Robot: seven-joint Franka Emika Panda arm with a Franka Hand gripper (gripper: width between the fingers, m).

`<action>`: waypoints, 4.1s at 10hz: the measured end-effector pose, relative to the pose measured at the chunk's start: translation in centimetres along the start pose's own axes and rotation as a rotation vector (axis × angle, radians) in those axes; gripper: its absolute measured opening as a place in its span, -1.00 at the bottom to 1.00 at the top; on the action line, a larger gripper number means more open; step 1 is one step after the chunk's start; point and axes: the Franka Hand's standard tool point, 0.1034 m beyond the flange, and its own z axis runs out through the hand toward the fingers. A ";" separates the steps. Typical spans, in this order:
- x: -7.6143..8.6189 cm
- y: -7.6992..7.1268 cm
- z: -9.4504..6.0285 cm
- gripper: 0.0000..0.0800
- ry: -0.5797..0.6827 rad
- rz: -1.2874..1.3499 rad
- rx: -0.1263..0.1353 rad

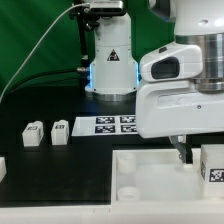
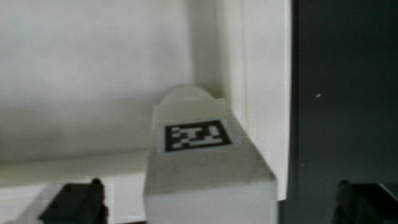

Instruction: Assemble one leg

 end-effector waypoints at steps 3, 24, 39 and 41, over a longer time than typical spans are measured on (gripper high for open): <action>0.0 -0.1 0.0 0.00 -0.002 0.128 0.007; -0.1 0.9 0.1 0.62 -0.050 0.374 0.049; 0.1 1.3 0.4 -0.26 -0.033 1.301 0.067; 0.0 1.2 0.4 -0.26 -0.062 1.552 0.101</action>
Offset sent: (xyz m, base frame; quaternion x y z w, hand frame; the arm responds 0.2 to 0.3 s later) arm 0.0000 0.0000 0.0000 0.0000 0.0000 0.2667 0.9638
